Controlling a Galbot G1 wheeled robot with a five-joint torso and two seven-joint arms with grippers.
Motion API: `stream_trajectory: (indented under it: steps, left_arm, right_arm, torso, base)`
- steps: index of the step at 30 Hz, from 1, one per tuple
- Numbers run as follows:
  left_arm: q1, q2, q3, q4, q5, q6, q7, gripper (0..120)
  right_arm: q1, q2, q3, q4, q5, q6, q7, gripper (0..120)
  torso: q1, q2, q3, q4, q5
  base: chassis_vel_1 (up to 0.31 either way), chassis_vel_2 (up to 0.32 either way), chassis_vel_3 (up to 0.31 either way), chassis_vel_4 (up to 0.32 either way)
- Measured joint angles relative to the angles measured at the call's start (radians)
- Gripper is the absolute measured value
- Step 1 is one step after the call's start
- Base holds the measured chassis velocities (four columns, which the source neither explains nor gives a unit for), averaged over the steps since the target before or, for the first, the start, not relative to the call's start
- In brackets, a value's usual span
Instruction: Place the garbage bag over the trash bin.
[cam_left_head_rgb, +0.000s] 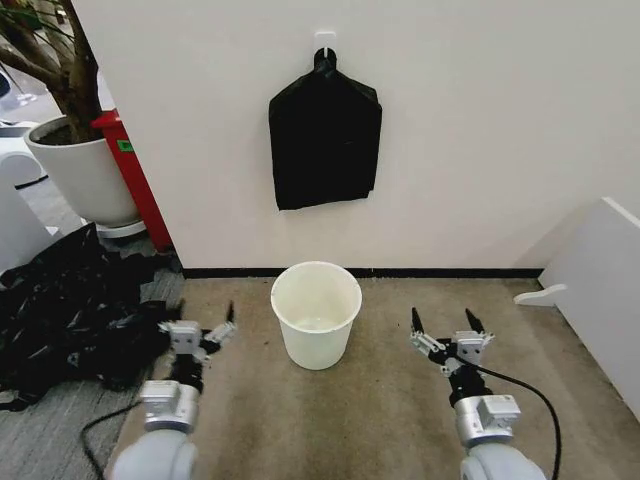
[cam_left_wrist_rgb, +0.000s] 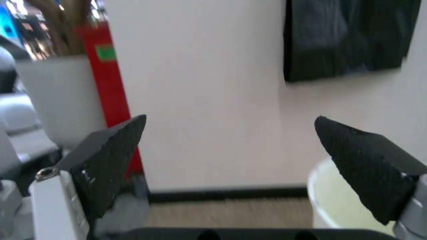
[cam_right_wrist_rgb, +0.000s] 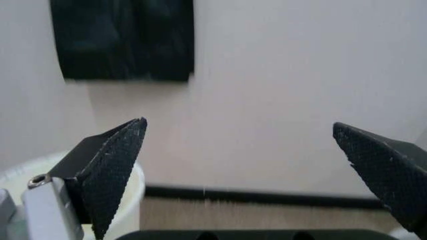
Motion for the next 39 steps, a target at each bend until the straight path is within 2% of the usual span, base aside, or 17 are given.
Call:
stream_trajectory:
  steps: [2, 7, 9, 12, 18, 24, 26, 32, 39]
  left_arm:
    - [0.005, 0.005, -0.007, -0.018, -0.006, 0.003, -0.002, 100]
    - [0.043, 0.047, -0.063, -0.169, -0.054, 0.031, -0.019, 100]
    - [0.059, 0.071, -0.090, -0.205, -0.080, 0.037, -0.018, 100]
    - [0.070, 0.095, -0.112, -0.212, -0.104, 0.035, -0.013, 100]
    - [0.087, 0.101, -0.121, -0.204, -0.133, 0.012, -0.010, 100]
    - [0.116, 0.111, -0.129, -0.204, -0.148, -0.039, -0.037, 100]
    - [0.118, 0.111, -0.129, -0.204, -0.151, -0.042, -0.040, 100]
    - [0.125, 0.109, -0.130, -0.204, -0.155, -0.054, -0.051, 100]
    - [0.124, 0.097, -0.129, -0.208, -0.151, -0.054, -0.050, 100]
  right_arm:
    - [-0.011, 0.005, 0.001, 0.018, -0.003, 0.004, -0.003, 100]
    - [-0.095, 0.041, 0.011, 0.160, -0.024, 0.041, -0.029, 100]
    - [-0.102, 0.043, 0.012, 0.169, -0.026, 0.043, -0.031, 100]
    - [-0.103, 0.043, 0.012, 0.171, -0.027, 0.044, -0.032, 100]
    - [-0.100, 0.043, 0.012, 0.176, -0.019, 0.039, -0.031, 100]
    - [0.011, 0.020, 0.003, 0.131, 0.157, -0.092, 0.030, 100]
    - [0.028, 0.016, 0.002, 0.123, 0.184, -0.112, 0.039, 100]
    - [0.155, -0.013, -0.009, 0.070, 0.385, -0.260, 0.109, 100]
    - [0.212, -0.026, -0.014, 0.045, 0.475, -0.327, 0.141, 100]
  torso:
    - [0.000, 0.000, 0.000, 0.0000, 0.0002]
    - [0.000, 0.000, 0.000, -0.0002, -0.0006]
    - [0.000, 0.000, 0.000, -0.0001, 0.0000]
    - [0.000, 0.000, 0.000, -0.0001, 0.0000]
    - [0.000, 0.000, 0.000, -0.0002, -0.0002]
    - [0.000, 0.000, 0.000, 0.0000, -0.0001]
    - [0.000, 0.000, 0.000, 0.0000, -0.0001]
    - [0.000, 0.000, 0.000, 0.0000, -0.0001]
    - [0.000, 0.000, 0.000, 0.0000, 0.0000]
  base:
    - [0.000, 0.000, 0.000, 0.000]
    - [0.000, 0.000, 0.000, 0.000]
    - [0.000, 0.000, 0.000, 0.000]
    - [0.000, 0.000, 0.000, 0.000]
    - [0.000, 0.000, 0.000, 0.000]
    - [0.000, 0.000, 0.000, 0.000]
    - [0.000, 0.000, 0.000, 0.000]
    - [0.000, 0.000, 0.000, 0.000]
    - [0.000, 0.000, 0.000, 0.000]
